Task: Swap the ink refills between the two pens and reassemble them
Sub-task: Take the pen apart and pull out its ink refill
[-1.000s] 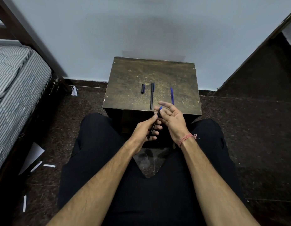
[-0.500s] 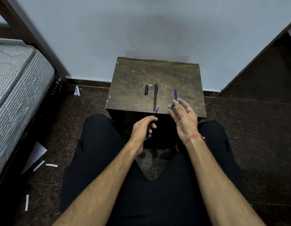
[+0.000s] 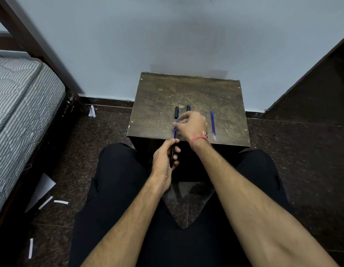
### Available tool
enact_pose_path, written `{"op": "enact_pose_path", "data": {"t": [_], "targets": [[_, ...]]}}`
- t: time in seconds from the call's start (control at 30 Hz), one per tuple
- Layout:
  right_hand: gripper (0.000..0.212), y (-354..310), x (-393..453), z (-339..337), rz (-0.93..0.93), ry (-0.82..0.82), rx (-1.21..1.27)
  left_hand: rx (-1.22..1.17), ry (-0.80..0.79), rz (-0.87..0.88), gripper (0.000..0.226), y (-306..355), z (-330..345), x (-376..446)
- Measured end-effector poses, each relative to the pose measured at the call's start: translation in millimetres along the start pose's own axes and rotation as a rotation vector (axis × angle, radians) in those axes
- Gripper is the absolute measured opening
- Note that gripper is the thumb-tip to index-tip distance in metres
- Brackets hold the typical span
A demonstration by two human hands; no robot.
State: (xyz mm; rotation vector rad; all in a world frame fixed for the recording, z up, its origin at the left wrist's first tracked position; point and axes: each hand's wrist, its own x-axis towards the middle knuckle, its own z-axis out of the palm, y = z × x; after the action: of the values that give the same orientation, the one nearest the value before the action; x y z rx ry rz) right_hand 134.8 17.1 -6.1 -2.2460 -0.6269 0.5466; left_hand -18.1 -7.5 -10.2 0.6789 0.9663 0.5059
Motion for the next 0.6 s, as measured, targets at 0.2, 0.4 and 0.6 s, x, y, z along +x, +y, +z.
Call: {"op": "enact_pose_path", "data": {"t": [0.2, 0.4, 0.6], "targets": [[0.023, -3.0, 9.7, 10.3, -0.020, 0.033, -0.229, -0.026, 0.000, -0.014, 0.017, 0.0, -2.2, 5.4], [0.023, -5.0, 7.2, 9.0, -0.064, 0.066, -0.274, -0.041, 0.005, -0.021, 0.017, -0.7, -1.7, 8.5], [0.030, 0.5, -27.6, -26.3, -0.054, 0.080, 0.170, -0.016, 0.033, -0.038, 0.017, -2.2, -1.2, 9.9]]}}
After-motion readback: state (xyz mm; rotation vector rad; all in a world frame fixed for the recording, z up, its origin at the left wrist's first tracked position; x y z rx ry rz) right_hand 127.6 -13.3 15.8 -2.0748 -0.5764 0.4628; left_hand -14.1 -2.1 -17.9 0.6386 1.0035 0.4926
